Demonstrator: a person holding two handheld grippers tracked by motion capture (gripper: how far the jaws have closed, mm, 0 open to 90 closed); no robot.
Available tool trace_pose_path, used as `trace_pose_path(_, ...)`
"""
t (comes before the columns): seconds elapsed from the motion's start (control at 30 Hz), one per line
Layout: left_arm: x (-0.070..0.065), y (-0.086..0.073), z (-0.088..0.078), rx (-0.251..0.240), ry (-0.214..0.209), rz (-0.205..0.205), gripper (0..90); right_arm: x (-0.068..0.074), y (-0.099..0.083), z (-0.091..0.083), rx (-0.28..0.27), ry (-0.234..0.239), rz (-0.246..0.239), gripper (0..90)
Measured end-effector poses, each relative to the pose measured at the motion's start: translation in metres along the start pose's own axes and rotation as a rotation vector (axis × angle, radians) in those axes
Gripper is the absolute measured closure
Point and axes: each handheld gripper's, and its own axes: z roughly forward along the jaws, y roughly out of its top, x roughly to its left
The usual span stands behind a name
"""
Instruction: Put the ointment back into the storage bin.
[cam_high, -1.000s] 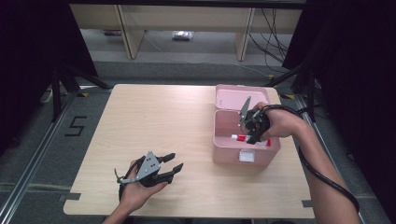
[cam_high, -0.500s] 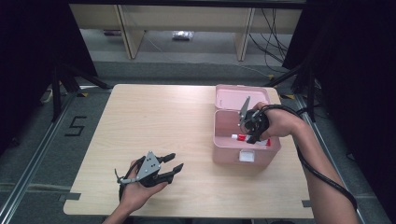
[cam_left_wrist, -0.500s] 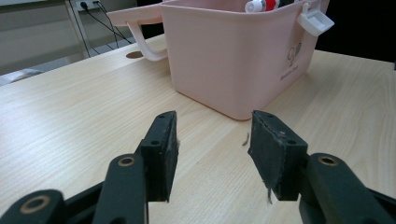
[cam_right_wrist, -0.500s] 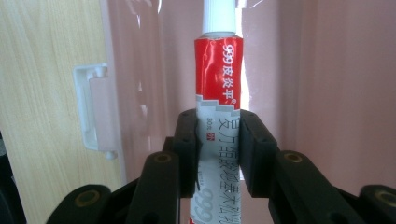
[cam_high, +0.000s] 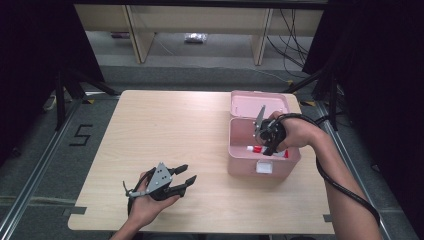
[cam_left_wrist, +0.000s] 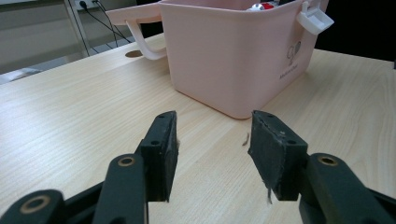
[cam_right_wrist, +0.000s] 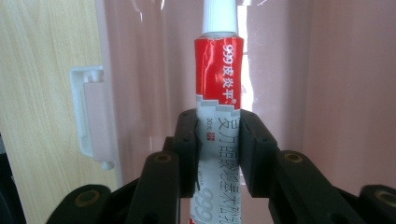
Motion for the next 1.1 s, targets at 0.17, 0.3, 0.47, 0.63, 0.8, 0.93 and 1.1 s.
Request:
trace_pose_path(0.17,0.000,0.000,0.000,0.001,0.002,0.000,51.1,-0.001,0.000,0.003,0.001,-0.005,-0.006,71.7)
trace_pose_path(0.3,0.000,0.000,0.000,0.000,0.001,0.000,51.1,-0.002,0.000,0.005,-0.002,-0.002,-0.021,71.7)
trace_pose_path(0.47,0.000,0.000,0.000,-0.004,0.001,-0.001,51.1,-0.003,0.000,0.007,0.004,0.003,-0.019,71.7)
trace_pose_path(0.63,0.000,0.000,0.000,-0.004,0.001,0.001,51.1,-0.003,0.000,0.010,0.008,0.005,-0.002,71.7)
trace_pose_path(0.8,0.000,-0.001,0.000,-0.003,0.000,-0.002,51.1,-0.005,-0.001,0.013,0.004,0.007,-0.016,71.7)
trace_pose_path(0.93,0.000,0.000,0.000,-0.004,0.001,-0.001,51.1,-0.004,-0.001,0.013,0.017,0.004,0.010,71.7)
trace_pose_path(1.1,0.000,-0.001,0.000,-0.003,0.000,-0.003,51.1,-0.006,-0.002,0.015,0.016,0.006,0.009,71.6)
